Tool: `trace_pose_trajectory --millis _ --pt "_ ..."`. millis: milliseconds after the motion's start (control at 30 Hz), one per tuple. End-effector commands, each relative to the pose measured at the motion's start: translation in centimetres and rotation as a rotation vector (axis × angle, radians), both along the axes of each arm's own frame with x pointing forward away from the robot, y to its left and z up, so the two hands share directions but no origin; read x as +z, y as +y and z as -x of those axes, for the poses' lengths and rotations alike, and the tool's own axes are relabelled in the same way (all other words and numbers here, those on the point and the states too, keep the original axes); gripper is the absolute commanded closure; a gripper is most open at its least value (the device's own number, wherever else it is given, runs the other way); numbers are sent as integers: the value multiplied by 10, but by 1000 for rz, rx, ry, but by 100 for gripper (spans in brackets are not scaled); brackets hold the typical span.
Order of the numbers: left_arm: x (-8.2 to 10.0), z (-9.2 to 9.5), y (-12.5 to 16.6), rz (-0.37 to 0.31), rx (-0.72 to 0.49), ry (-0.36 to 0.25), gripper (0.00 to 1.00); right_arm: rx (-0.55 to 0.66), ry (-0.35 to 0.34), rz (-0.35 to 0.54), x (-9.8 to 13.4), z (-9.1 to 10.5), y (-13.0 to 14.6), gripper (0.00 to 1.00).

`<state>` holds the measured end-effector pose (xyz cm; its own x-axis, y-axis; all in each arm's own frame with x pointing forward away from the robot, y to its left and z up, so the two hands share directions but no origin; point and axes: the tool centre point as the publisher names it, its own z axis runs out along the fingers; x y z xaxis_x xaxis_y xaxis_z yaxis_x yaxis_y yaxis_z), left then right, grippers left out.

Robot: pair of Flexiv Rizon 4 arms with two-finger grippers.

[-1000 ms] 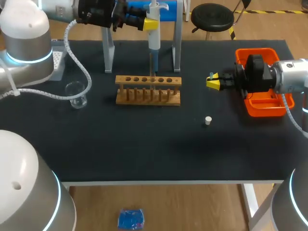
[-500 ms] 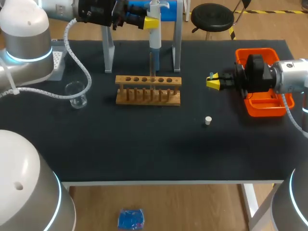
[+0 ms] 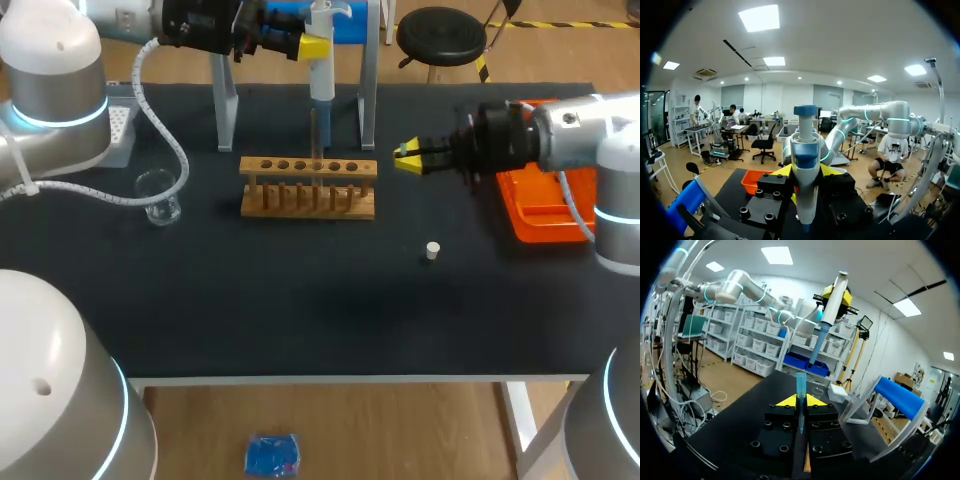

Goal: Invert the test tube, pick up the pipette, mount the tip to pipette, aspirate from beaker and dispense into the tube, eject the tip, return the pipette, and cap with the stopper.

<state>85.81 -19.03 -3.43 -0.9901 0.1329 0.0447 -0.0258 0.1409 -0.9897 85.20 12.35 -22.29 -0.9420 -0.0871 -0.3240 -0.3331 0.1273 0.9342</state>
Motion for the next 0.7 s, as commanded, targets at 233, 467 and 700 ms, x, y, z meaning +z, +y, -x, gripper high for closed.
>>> trace_pose_trajectory --millis 233,467,700 --pt "0 0 0 1 -1 -1 100 27 -53 50 -10 -11 53 100" --pt "0 0 0 1 -1 -1 100 37 -54 71 -15 -16 73 100" --pt "0 0 0 1 -1 -1 100 37 -47 88 -20 -22 83 100"
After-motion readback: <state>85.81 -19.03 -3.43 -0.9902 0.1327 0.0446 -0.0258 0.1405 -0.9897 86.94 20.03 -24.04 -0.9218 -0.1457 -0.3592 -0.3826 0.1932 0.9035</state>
